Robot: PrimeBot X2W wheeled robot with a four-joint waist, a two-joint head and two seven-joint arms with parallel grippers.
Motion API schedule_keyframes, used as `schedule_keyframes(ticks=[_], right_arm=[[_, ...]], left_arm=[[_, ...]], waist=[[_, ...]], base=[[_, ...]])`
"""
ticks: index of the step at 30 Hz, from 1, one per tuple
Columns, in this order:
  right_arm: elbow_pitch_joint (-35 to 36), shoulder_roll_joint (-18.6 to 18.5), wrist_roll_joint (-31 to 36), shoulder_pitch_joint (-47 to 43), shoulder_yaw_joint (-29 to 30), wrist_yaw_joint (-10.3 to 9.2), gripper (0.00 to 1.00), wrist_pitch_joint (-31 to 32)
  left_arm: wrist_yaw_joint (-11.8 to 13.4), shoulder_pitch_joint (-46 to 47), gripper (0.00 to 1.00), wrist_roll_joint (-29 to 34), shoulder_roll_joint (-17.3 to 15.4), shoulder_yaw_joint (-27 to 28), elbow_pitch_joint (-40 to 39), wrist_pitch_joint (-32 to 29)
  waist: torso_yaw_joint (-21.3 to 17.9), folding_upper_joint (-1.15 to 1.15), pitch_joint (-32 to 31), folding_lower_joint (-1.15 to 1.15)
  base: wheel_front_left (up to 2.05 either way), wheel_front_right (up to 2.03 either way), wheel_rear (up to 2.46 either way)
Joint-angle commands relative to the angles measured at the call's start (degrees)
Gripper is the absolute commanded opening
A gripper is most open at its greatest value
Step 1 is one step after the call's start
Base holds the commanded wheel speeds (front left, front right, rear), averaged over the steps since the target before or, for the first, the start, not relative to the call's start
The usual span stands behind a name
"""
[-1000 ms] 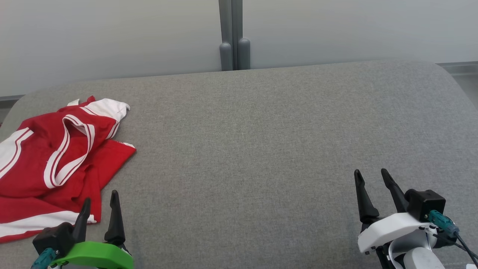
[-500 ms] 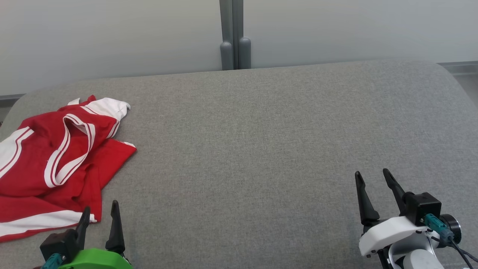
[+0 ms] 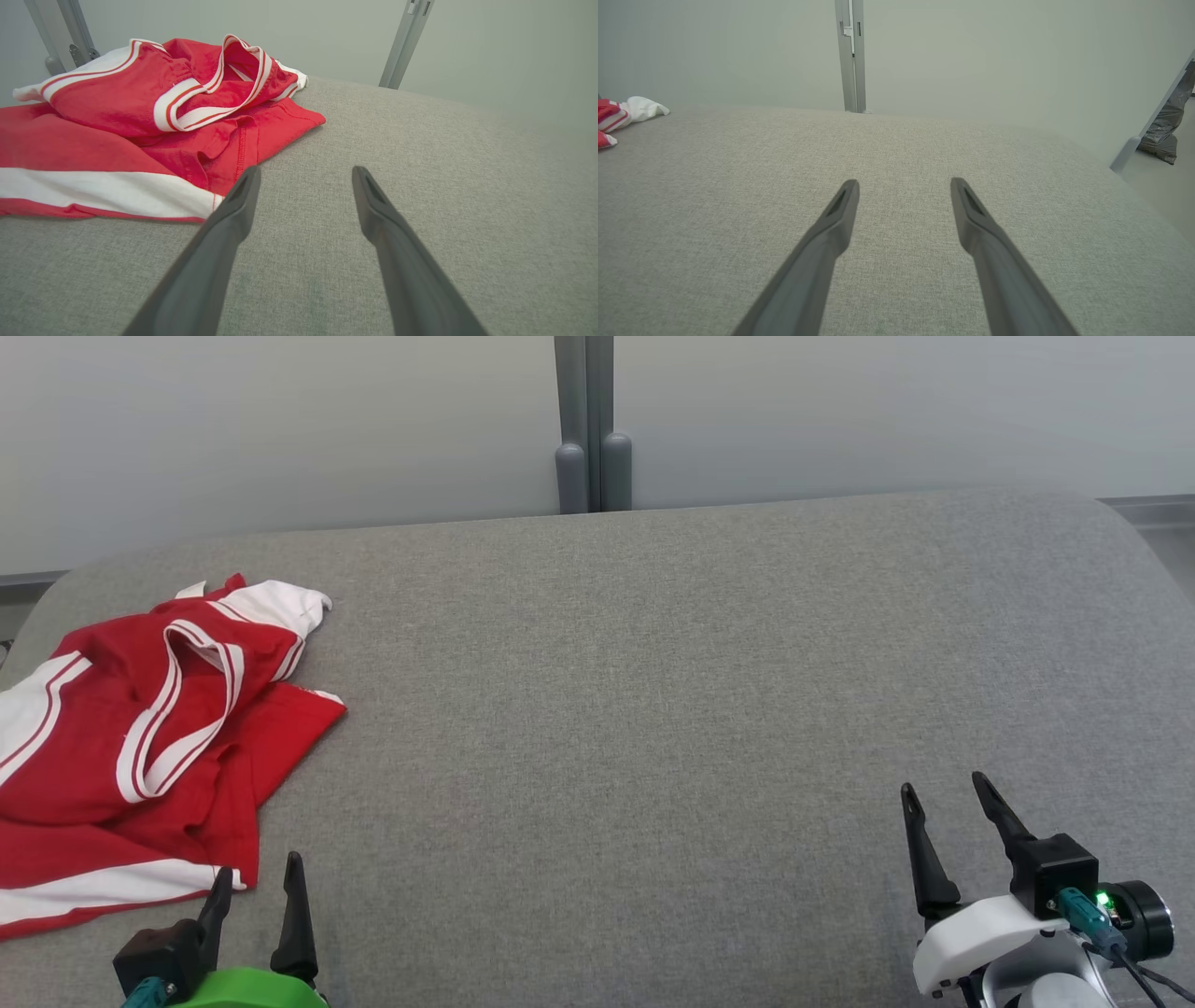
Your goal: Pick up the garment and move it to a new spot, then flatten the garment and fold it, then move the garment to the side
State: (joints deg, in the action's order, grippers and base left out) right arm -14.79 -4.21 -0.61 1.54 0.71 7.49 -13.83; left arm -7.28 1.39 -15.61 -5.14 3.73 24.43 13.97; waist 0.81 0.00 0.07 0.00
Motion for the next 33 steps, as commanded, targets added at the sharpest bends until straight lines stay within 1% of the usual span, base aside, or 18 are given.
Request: schedule_keyframes(ticks=[1, 11, 15, 20, 33], right_arm=[[-0.09, -0.22, 1.06, -0.25, 0.08, 0.00, 1.00, -0.52], [-0.61, -0.12, 5.36, -0.32, 0.63, 0.00, 1.00, -1.51], [-0.78, 0.51, 2.28, -0.25, 1.99, -0.01, 1.00, -1.45], [-1.13, 0.74, 0.78, -0.11, 2.57, -0.01, 1.00, -1.43], [-1.16, 0.92, 1.10, -0.27, 2.92, -0.01, 1.00, -1.43]], left_arm=[[-0.20, 0.83, 1.00, 0.96, -0.47, -0.02, 0.04, 0.35], [-0.27, 0.72, 1.00, 4.29, -0.85, -0.60, 0.65, 1.37], [-0.27, 0.59, 1.00, 2.48, -0.46, -0.20, 0.93, 1.26], [-0.28, 0.66, 1.00, 1.86, -0.66, -0.46, 0.98, 1.26], [-0.28, 0.67, 1.00, 1.64, -0.74, -0.57, 0.87, 1.26]], waist=[[0.02, 0.00, 0.00, 0.00], [0.09, 0.00, 0.18, 0.00], [0.03, 0.00, 0.10, 0.00], [0.02, 0.00, 0.05, 0.00], [0.11, 0.00, -0.13, 0.00]], base=[[0.00, 0.00, 0.00], [0.00, 0.00, 0.00], [0.00, 0.00, 0.00], [0.00, 0.00, 0.00], [0.00, 0.00, 0.00]])
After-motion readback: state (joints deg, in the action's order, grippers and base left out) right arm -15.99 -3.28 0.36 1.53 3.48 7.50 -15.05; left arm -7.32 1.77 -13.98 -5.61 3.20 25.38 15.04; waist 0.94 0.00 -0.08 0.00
